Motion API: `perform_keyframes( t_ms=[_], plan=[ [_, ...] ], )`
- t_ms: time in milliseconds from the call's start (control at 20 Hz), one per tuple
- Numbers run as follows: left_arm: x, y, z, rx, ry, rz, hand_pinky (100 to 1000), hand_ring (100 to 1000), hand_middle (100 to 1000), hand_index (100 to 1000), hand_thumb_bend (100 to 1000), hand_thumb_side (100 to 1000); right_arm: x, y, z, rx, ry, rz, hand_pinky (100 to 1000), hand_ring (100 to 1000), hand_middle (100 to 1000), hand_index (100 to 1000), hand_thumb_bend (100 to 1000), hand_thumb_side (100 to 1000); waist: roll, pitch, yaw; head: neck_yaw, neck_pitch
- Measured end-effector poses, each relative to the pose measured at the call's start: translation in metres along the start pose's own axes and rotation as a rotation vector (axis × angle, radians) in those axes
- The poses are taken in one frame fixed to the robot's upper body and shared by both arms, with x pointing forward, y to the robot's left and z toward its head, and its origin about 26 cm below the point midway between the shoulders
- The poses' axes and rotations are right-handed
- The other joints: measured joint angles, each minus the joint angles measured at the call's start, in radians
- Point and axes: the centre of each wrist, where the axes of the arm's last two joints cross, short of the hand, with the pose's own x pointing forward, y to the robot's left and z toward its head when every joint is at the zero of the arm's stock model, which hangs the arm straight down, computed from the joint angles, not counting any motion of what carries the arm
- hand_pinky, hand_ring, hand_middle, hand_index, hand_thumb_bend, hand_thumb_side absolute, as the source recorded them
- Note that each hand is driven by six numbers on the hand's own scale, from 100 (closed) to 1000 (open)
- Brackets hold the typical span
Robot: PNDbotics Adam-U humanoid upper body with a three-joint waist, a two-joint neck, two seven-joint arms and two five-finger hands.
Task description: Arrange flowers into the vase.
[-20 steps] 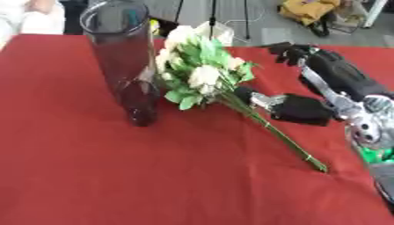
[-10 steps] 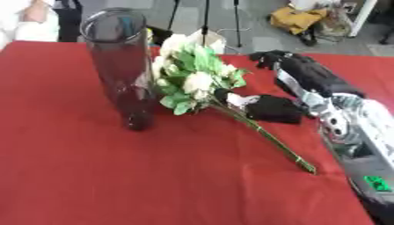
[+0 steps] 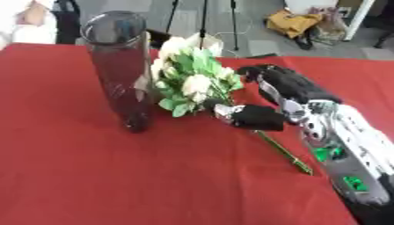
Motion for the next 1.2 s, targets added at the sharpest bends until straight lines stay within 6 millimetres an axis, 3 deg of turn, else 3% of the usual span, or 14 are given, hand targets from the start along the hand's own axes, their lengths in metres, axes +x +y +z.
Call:
perform_keyframes(
  t_ms=[400,750,1200],
  plan=[
    [0.0,0.0,0.001,-0.003,0.005,-0.002,841,945,948,926,100,1000,0.005,0.009,-0.006,0.002,0.013,-0.053,729,850,813,964,457,903,-0.005,0.0,-0.004,0.006,-0.017],
    [-0.001,0.001,0.002,-0.005,0.009,-0.004,840,943,944,919,100,1000,0.004,0.022,-0.015,0.014,0.045,0.004,718,842,808,961,384,875,-0.005,0.002,-0.001,0.004,-0.026],
    [0.0,0.002,0.002,-0.01,0.006,-0.007,840,943,942,917,100,1000,0.001,0.036,-0.025,0.06,0.07,0.034,707,837,797,957,354,879,-0.006,0.009,0.004,-0.002,-0.027]
  ],
)
